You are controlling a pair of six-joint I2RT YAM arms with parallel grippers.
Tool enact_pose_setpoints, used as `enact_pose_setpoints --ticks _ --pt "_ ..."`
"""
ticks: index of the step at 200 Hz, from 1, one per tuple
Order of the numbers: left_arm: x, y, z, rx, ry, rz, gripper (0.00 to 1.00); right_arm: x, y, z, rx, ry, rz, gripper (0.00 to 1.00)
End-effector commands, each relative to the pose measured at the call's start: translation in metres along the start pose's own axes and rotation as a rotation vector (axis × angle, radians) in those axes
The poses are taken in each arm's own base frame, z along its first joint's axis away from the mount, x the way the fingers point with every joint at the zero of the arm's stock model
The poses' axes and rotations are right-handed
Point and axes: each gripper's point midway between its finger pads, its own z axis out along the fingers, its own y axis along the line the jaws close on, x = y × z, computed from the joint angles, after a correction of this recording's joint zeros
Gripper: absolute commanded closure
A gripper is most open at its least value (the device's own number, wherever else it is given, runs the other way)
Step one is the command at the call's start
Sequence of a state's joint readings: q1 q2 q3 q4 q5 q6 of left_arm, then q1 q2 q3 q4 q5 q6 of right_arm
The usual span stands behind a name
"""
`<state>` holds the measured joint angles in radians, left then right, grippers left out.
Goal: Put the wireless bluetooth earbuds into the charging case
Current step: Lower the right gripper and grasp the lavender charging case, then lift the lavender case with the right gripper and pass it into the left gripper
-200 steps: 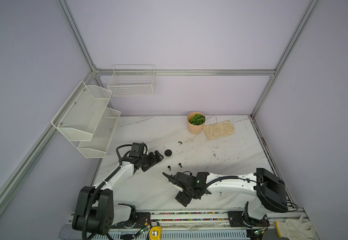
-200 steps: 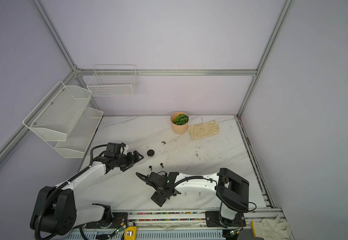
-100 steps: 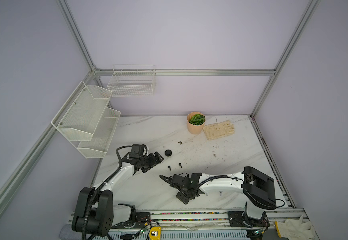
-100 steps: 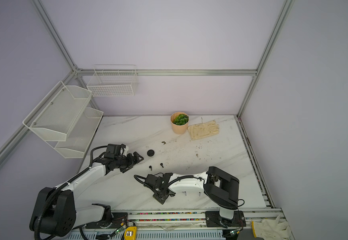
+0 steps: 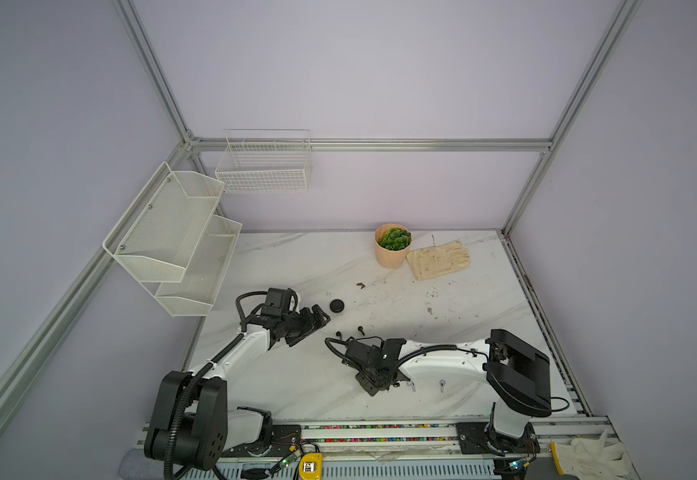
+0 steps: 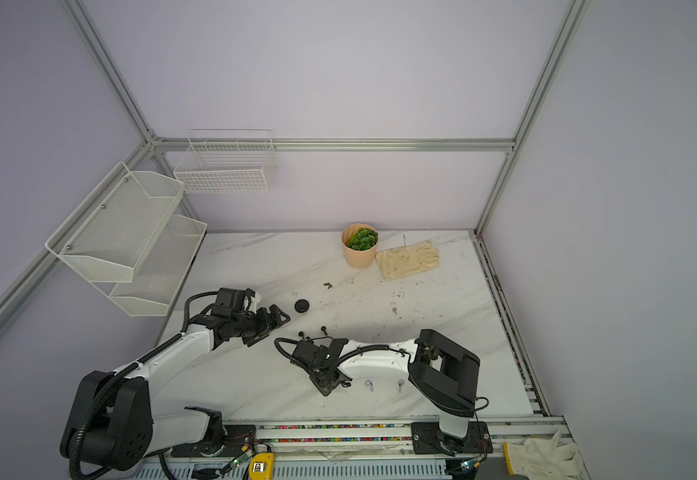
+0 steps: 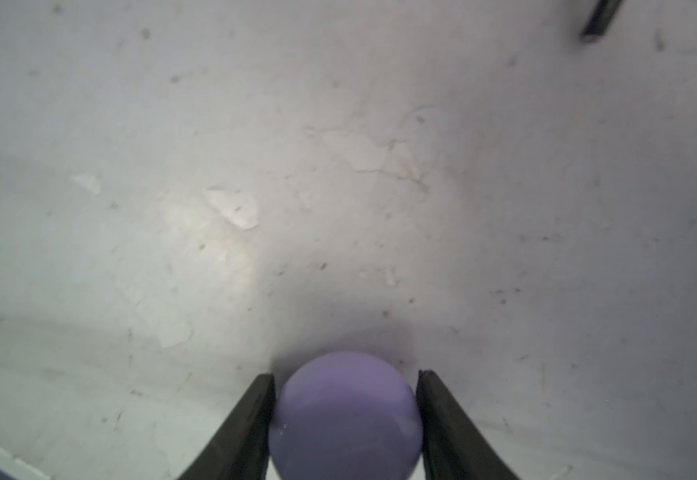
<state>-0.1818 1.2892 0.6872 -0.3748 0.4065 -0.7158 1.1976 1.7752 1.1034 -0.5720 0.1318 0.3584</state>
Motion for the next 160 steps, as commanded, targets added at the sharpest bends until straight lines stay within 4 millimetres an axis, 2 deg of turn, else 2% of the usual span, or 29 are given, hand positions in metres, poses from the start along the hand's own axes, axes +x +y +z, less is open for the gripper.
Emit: enact_pose_setpoints --ticks 1,19,43,80,100,129,160 --pt "0.004 -0.014 -0.002 0.066 -0.036 0.044 0.04 -0.026 -0.018 -0.009 0.033 -0.071 0.157 0.54" --pt "0.01 -0.023 -0.002 0.098 -0.062 0.084 0.04 -0.047 -0.024 -0.021 -0.004 -0.155 0.246 0.54" --pt "0.023 -0.036 0.0 0.17 -0.088 0.138 0.06 -0.072 -0.045 -0.035 -0.045 -0.249 0.388 0.54" --pt "0.035 -0.044 0.001 0.234 -0.179 0.229 0.13 -0.101 -0.096 -0.054 -0.047 -0.394 0.6 0.58" --pt "0.04 -0.061 -0.004 0.279 -0.236 0.319 0.16 -0.116 -0.118 -0.064 -0.078 -0.461 0.7 0.59" --pt "0.051 -0.088 -0.005 0.32 -0.332 0.441 0.25 -0.13 -0.127 -0.065 -0.14 -0.496 0.799 0.59" --pt "0.048 -0.11 -0.003 0.378 -0.428 0.501 0.3 -0.144 -0.128 -0.07 -0.232 -0.52 0.898 0.59"
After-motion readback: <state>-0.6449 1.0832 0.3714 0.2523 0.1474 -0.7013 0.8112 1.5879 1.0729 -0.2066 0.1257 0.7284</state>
